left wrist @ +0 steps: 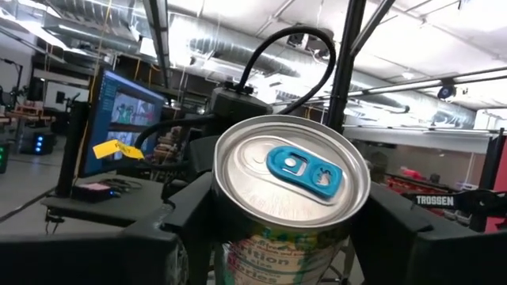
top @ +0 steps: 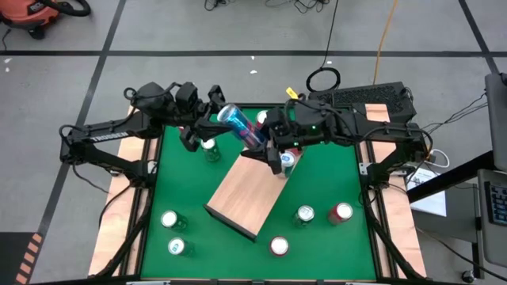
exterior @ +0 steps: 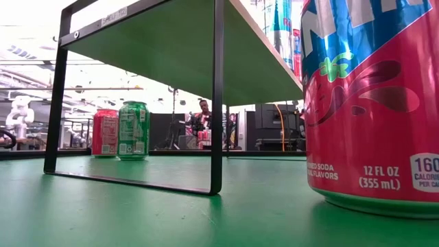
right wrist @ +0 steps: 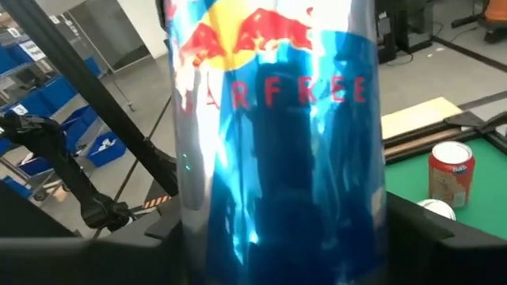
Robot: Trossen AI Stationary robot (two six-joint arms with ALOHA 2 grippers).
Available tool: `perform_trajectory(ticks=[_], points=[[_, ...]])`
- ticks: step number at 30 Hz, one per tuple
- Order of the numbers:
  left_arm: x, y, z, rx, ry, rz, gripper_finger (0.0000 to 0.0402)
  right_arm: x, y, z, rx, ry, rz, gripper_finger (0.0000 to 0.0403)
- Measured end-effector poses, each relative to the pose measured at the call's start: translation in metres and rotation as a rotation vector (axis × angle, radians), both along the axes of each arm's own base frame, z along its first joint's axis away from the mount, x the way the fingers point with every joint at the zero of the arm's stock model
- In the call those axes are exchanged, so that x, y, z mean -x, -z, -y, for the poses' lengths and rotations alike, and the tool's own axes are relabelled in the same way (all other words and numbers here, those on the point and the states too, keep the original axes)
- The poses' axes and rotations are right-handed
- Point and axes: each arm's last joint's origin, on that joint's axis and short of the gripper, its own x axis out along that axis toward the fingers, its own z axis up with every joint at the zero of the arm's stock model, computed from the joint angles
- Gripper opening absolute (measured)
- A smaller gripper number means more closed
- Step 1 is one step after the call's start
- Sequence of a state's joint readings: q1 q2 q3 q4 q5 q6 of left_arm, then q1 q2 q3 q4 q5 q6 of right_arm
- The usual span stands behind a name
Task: Sort soda cans
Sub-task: Put the blue soda can on the shelf and align it with the other blue soda can
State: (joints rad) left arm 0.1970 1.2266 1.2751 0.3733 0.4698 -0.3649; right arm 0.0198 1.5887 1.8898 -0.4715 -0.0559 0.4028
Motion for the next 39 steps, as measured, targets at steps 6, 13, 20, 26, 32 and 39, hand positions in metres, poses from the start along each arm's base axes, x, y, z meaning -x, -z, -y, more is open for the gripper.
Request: perform_trajectory(ticks=[6,13,20,26,32,39], points=[[-0.001,0.001,0.0,0.015,0.005,-0.012,0.0226,0.003,0.01,-0.002,-0.002,-0.004,-0.115,0.03],[0.001,-0.003,0.003,0.019,0.025,0.015,0.0226,0.01,0.03,-0.008,-0.04,0.016,-0.329,0.0328],[0.007,-0.005,0.003,0.01,0.009,0.021,0.0226,0.029,0.019,-0.019,-0.066,0.0,-0.32,0.0328],[0.006,-0.003,0.004,0.019,0.016,-0.002,0.0226,0.057,-0.002,-0.025,-0.103,-0.021,-0.248,0.0327],[0.002,0.003,0.006,-0.007,0.013,-0.063,0.0226,0.099,-0.027,-0.029,-0.188,-0.051,-0.158,0.0327],[-0.009,0.019,-0.004,-0.16,-0.069,-0.135,0.0226,0.142,-0.049,-0.032,-0.189,-0.04,-0.035,0.0327]])
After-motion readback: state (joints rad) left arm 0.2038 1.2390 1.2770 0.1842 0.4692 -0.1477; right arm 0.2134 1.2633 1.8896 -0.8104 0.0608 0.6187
